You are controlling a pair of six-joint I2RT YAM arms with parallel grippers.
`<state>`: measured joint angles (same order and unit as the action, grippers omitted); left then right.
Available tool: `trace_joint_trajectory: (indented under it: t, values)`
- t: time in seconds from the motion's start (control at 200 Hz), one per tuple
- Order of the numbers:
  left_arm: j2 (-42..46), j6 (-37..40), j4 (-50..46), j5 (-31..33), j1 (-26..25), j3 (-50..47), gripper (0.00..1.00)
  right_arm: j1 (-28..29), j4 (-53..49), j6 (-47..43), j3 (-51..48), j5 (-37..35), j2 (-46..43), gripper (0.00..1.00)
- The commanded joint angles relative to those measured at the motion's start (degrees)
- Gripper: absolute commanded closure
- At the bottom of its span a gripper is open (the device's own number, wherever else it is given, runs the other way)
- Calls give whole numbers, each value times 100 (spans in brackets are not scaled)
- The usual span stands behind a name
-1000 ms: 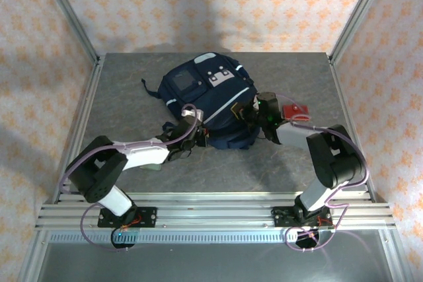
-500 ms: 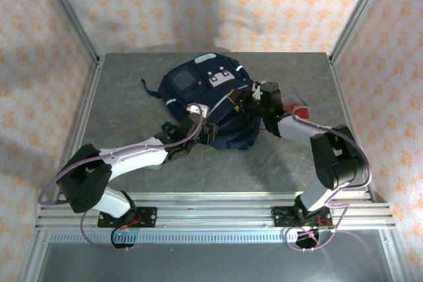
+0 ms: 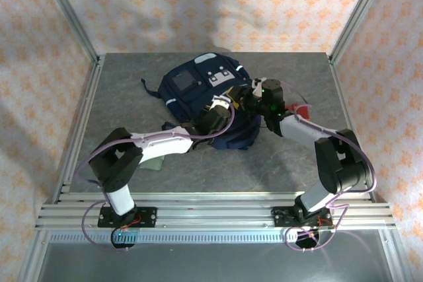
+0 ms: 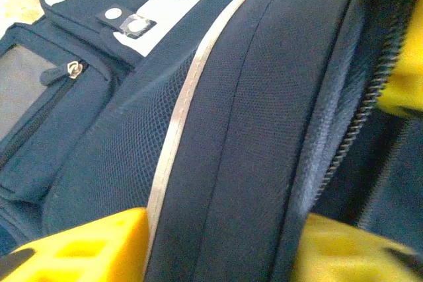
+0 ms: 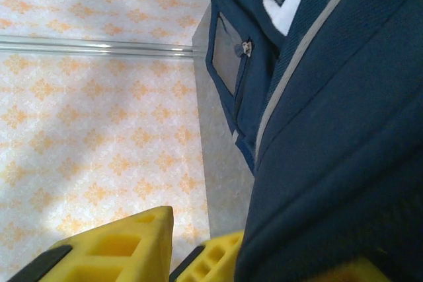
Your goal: Pack books, pencil case, and school supplies into a backpack
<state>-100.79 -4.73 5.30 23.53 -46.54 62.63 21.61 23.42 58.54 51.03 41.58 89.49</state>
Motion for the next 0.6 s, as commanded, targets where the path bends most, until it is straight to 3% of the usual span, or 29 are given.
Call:
trace_joint_trajectory:
  t: [0.0, 0.105, 0.255, 0.425, 0.596]
  values:
    - [66, 146, -148, 270, 234, 291, 89, 5, -408, -407, 275, 57, -522, 63]
    - [336, 105, -236, -53, 379, 276, 98, -162, -1504, -940, 279, -201, -843, 55]
    - [552, 36, -559, -349, 573, 358, 99, -575, -2987, -1422, 49, -1172, -1499, 53]
    - [696, 8, -644, -502, 638, 406, 99, -1252, -3844, -1156, -429, -2569, -2349, 35]
    - [674, -95, -798, -641, 638, 599, 99, -2249, -4135, -1177, -461, -2431, -2277, 35]
